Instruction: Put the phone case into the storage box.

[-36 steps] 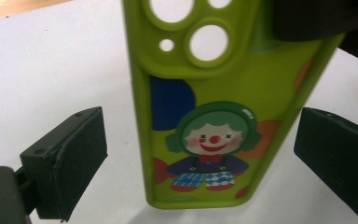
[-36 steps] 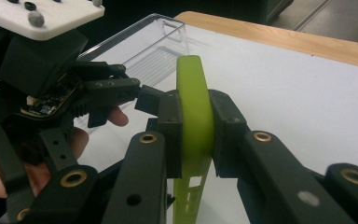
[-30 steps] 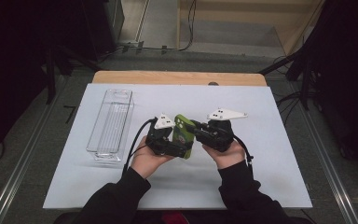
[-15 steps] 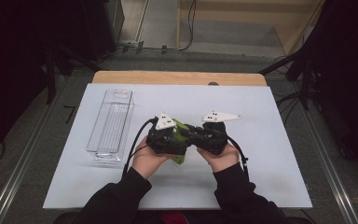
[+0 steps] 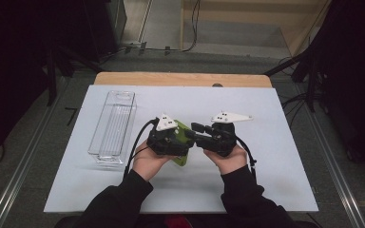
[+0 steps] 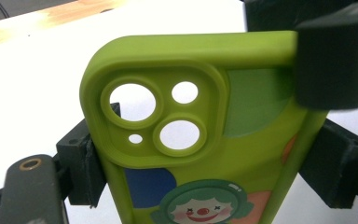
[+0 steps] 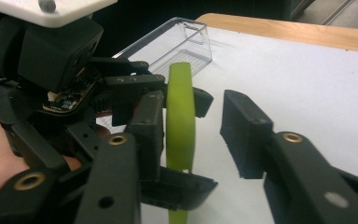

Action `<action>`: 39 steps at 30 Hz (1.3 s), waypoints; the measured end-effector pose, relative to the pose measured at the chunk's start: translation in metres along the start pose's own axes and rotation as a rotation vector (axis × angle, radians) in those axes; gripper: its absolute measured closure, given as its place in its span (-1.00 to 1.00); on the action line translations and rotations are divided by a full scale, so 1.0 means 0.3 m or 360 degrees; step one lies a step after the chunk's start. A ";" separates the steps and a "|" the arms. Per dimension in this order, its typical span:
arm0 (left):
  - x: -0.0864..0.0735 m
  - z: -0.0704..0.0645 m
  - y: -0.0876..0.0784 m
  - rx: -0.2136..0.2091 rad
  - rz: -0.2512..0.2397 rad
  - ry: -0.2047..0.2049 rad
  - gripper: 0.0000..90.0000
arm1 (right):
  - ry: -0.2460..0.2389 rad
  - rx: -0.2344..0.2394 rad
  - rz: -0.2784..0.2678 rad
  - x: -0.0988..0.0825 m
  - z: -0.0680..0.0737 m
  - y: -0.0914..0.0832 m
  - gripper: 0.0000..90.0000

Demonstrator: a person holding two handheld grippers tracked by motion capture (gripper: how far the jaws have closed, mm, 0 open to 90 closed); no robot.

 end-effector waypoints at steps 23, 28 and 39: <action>0.009 0.022 -0.019 -0.0011 0.0027 -0.0044 -0.65 | -0.0095 -0.0095 0.0061 0.011 -0.112 -0.060 -0.28; 0.013 0.018 -0.026 -0.0025 0.0037 -0.0046 -0.65 | -0.0102 -0.0068 0.0101 0.000 -0.122 -0.056 -0.41; 0.019 0.021 -0.037 -0.0057 0.0045 -0.0053 -0.65 | -0.0099 0.0077 0.0172 -0.061 -0.149 -0.076 -0.45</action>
Point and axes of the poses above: each handheld gripper's, and its own axes: y roughly forward along the jaws, x roughly out of its top, z roughly to its left, the point moved 6 cm from there along y, roughly forward along the jaws, and after that the axes turned 2 degrees about -z, right-handed, at the moved point
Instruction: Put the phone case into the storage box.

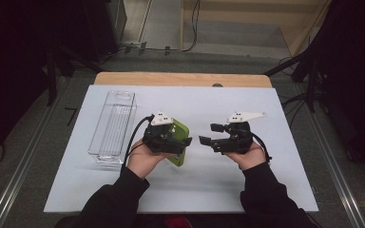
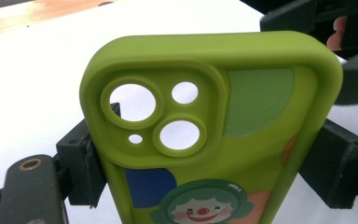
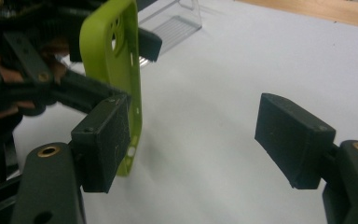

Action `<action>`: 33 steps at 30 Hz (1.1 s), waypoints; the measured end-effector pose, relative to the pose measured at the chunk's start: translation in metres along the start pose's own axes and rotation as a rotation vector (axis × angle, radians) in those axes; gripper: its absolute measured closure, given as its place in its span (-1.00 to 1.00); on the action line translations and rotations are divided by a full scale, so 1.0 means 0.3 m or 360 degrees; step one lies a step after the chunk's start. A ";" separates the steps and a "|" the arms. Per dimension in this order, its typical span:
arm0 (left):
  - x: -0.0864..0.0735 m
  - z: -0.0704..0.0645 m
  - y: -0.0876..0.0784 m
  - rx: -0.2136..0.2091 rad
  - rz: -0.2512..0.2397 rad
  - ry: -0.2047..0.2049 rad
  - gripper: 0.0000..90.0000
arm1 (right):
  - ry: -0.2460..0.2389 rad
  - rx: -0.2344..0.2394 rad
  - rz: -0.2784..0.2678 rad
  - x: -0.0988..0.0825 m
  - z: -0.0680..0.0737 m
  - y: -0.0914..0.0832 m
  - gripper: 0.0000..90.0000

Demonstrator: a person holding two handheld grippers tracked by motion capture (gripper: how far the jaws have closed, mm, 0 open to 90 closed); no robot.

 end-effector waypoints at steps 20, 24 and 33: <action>0.002 0.008 -0.005 -0.0020 0.0005 -0.0012 -0.65 | -0.0042 0.0021 0.0133 -0.131 0.000 -0.039 -0.45; 0.002 0.006 -0.006 -0.0032 0.0012 -0.0013 -0.65 | -0.0047 0.0029 0.0156 -0.153 -0.005 -0.045 -0.45; 0.004 0.005 -0.011 -0.0045 0.0032 -0.0005 -0.65 | -0.0057 0.0047 0.0174 -0.195 -0.022 -0.075 -0.45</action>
Point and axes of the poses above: each handheld gripper's, and its own axes: y roughly forward along the jaws, x roughly out of its top, z roughly to its left, the point moved 6 cm from there along y, roughly forward along the jaws, and after that the axes turned 2 degrees about -z, right-handed, at the moved point
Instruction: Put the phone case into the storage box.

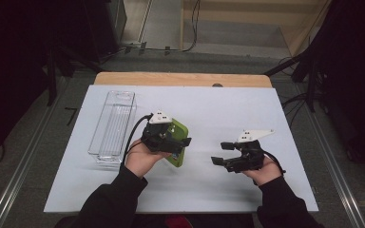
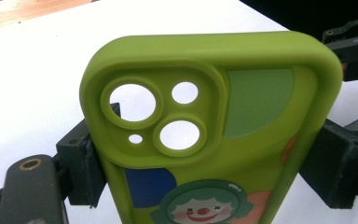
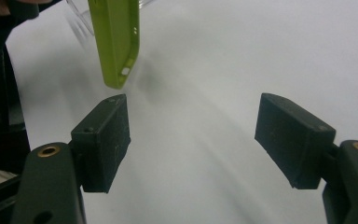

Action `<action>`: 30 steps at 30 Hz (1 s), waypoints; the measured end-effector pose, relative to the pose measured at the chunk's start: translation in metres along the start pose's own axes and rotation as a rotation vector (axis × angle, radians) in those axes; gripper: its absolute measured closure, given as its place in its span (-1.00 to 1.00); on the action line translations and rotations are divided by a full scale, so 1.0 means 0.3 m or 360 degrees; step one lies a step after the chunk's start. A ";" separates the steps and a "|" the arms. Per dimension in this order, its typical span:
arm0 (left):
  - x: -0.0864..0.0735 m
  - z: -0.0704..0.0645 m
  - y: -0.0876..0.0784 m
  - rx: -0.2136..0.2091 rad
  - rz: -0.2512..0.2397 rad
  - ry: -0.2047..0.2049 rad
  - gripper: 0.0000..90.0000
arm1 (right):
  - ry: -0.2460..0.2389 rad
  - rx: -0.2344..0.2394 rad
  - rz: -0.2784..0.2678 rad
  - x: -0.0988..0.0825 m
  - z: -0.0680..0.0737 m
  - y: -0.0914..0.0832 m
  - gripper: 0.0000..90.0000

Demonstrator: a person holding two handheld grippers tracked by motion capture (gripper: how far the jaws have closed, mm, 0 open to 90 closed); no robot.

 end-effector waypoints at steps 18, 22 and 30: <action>0.019 0.002 -0.015 -0.0038 0.0022 0.0017 -0.65 | 0.0028 -0.0094 0.0048 -0.105 -0.027 -0.036 -0.45; 0.027 0.006 -0.023 -0.0044 0.0017 0.0007 -0.65 | 0.0050 -0.0141 0.0072 -0.130 -0.030 -0.040 -0.45; 0.047 0.022 -0.040 -0.0044 0.0027 0.0006 -0.65 | 0.0094 -0.0210 0.0061 -0.167 -0.040 -0.059 -0.45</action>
Point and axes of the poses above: each handheld gripper's, and its own axes: y roughly forward along the jaws, x roughly out of its top, z roughly to its left, the point moved 6 cm from there along y, roughly forward along the jaws, and after that the axes turned 2 degrees about -z, right-handed, at the moved point
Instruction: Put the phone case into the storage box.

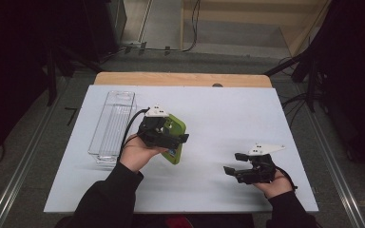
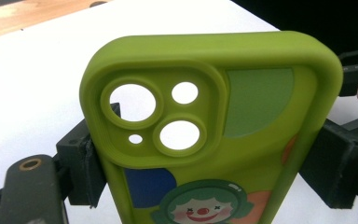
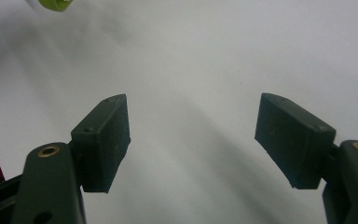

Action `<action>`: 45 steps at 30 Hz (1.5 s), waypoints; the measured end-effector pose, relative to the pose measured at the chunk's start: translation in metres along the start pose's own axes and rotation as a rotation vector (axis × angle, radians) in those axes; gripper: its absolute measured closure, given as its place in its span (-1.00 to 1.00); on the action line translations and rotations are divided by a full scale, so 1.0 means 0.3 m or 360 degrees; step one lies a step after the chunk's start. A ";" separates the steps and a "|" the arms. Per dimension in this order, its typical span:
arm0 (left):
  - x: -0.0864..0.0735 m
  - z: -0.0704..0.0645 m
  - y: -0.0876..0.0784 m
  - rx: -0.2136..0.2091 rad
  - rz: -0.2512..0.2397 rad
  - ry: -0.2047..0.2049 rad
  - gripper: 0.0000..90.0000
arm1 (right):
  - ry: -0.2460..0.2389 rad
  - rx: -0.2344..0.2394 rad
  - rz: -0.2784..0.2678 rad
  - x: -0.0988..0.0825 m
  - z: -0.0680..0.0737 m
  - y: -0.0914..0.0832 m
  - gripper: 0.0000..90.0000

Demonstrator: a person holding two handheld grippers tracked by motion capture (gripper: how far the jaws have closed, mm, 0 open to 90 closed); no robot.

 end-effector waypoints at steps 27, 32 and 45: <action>0.081 0.082 -0.120 0.0036 -0.0014 -0.0052 -0.65 | 0.0045 0.0006 -0.0028 -0.005 -0.013 -0.005 -0.45; 0.089 0.101 -0.150 0.0050 -0.0027 -0.0066 -0.65 | 0.0035 0.0002 -0.0005 -0.009 -0.012 -0.001 -0.45; 0.095 0.142 -0.202 0.0094 -0.0034 -0.0099 -0.65 | 0.0044 0.0006 0.0010 -0.010 -0.009 0.004 -0.45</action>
Point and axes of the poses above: each handheld gripper's, and its own axes: y roughly forward along the jaws, x roughly out of its top, z roughly to its left, the point moved 6 cm from there along y, roughly forward along the jaws, and after that the axes turned 2 degrees about -z, right-handed, at the moved point
